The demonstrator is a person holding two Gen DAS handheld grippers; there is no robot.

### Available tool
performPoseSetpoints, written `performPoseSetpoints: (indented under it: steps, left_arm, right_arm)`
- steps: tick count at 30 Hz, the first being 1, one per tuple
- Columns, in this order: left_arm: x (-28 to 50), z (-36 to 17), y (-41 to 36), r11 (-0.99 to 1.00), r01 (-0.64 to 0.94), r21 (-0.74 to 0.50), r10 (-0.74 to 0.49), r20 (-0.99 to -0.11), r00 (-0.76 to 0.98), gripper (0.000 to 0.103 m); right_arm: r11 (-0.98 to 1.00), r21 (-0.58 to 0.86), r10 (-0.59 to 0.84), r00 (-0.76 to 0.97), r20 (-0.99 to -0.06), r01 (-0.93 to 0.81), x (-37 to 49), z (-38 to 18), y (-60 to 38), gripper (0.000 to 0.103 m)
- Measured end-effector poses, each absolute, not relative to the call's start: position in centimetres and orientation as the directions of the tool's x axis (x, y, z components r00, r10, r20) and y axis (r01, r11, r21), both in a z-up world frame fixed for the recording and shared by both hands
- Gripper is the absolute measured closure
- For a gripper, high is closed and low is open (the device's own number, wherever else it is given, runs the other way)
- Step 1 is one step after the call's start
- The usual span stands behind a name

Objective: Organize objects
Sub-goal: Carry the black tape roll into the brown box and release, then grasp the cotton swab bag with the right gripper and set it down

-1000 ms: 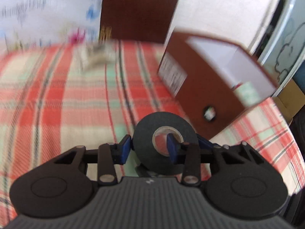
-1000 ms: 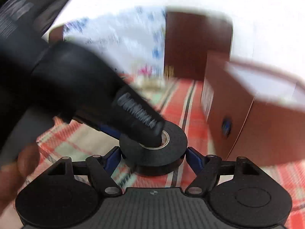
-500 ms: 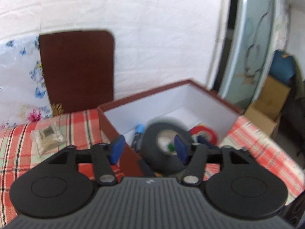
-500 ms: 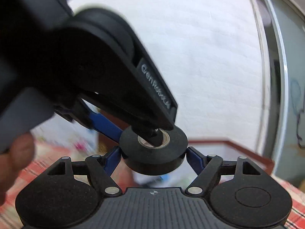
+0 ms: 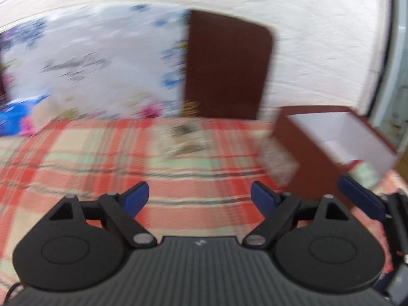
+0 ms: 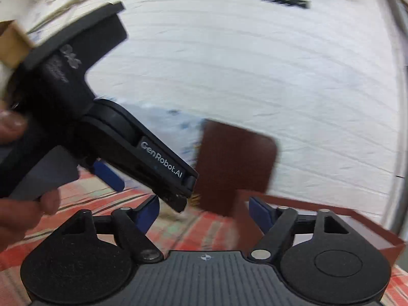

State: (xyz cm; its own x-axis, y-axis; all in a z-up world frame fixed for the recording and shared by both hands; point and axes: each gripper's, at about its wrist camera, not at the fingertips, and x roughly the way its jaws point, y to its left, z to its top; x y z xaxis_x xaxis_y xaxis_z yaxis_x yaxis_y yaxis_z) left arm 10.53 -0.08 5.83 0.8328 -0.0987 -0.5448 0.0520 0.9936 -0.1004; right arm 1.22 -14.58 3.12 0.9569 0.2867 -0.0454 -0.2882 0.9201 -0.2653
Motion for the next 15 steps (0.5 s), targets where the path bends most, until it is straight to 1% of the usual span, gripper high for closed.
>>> performPoseSetpoints:
  steps: [2, 3, 6, 7, 8, 9, 10, 12, 13, 15]
  left_arm:
    - [11.4, 4.3, 3.2, 0.996, -0.066, -0.067, 0.015, -0.58, 0.815, 0.015]
    - [11.9, 3.4, 4.7, 0.992, -0.122, -0.045, 0.071, -0.596, 0.8, 0.015]
    - [12.9, 0.8, 9.0, 0.968, -0.252, 0.006, 0.198, -0.637, 0.745, 0.015]
    - [12.8, -0.4, 10.6, 0.96, -0.279, 0.008, 0.217, -0.647, 0.731, 0.006]
    - [12.3, -1.0, 11.6, 0.959, -0.284, -0.024, 0.21, -0.615, 0.76, 0.004]
    - [12.0, -1.0, 12.3, 0.956, -0.285, -0.067, 0.189, -0.601, 0.776, 0.003]
    - [12.0, -0.9, 12.4, 0.956, -0.287, -0.067, 0.191, -0.6, 0.777, 0.002]
    - [12.3, -1.2, 12.1, 0.962, -0.273, -0.019, 0.207, -0.602, 0.771, 0.0]
    - [12.3, -1.2, 11.8, 0.966, -0.257, -0.014, 0.198, -0.598, 0.777, 0.0]
    - [12.5, -1.3, 11.7, 0.971, -0.237, -0.016, 0.182, -0.594, 0.784, 0.0]
  right_arm:
    - [0.885, -0.274, 0.352, 0.927, -0.132, -0.376, 1.8, 2.5, -13.1, 0.037]
    - [0.872, -0.273, 0.368, 0.912, -0.178, -0.406, 2.9, 2.2, -11.8, 0.037]
    - [0.861, -0.247, 0.371, 0.88, -0.297, -0.446, 5.3, 1.9, -10.0, 0.038]
    - [0.868, -0.216, 0.367, 0.871, -0.326, -0.446, 6.9, 1.8, -10.2, 0.038]
    - [0.88, -0.185, 0.357, 0.866, -0.349, -0.437, 7.9, 1.7, -10.2, 0.038]
    - [0.892, -0.161, 0.342, 0.865, -0.367, -0.421, 9.2, 1.5, -10.2, 0.037]
    - [0.903, -0.143, 0.327, 0.865, -0.382, -0.405, 10.8, 1.4, -10.0, 0.036]
    - [0.921, -0.115, 0.302, 0.869, -0.393, -0.372, 12.1, 0.9, -9.7, 0.033]
    - [0.926, -0.1, 0.298, 0.869, -0.396, -0.363, 13.5, 0.8, -9.4, 0.031]
    - [0.93, -0.076, 0.306, 0.872, -0.381, -0.36, 15.4, 0.9, -8.6, 0.03]
